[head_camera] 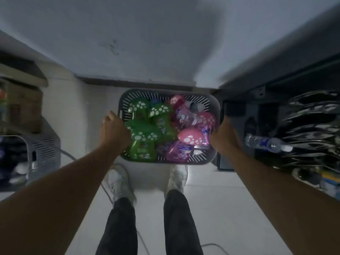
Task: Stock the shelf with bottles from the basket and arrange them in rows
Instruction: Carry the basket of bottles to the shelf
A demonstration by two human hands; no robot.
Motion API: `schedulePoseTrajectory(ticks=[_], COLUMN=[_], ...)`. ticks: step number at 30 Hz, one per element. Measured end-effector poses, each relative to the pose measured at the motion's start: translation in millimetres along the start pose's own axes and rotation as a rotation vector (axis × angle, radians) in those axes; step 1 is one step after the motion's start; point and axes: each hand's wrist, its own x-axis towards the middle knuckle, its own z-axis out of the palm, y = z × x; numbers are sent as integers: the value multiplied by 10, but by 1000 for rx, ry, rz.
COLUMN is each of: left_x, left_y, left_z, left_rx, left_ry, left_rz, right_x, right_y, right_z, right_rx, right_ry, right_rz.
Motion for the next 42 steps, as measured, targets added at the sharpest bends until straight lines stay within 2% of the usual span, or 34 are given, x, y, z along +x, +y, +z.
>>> schedulePoseTrajectory(ticks=[9, 16, 23, 31, 36, 42], left_x=[398, 753, 535, -14, -656, -1394], left_y=[-142, -238, -219, -68, 60, 250], left_z=[372, 436, 330, -248, -651, -1049], left_rx=[-10, 179, 146, 263, 338, 515], left_ry=[39, 25, 80, 58, 24, -12], left_rz=[-14, -30, -1, 96, 205, 471], right_x=[346, 520, 347, -498, -1344, -2451], right_y=[126, 198, 225, 388, 628, 1061], right_z=[316, 277, 195, -225, -477, -627], right_rx=[-181, -237, -220, -218, -88, 8], right_ry=[95, 113, 118, 160, 216, 280], right_rz=[-7, -73, -40, 76, 169, 282])
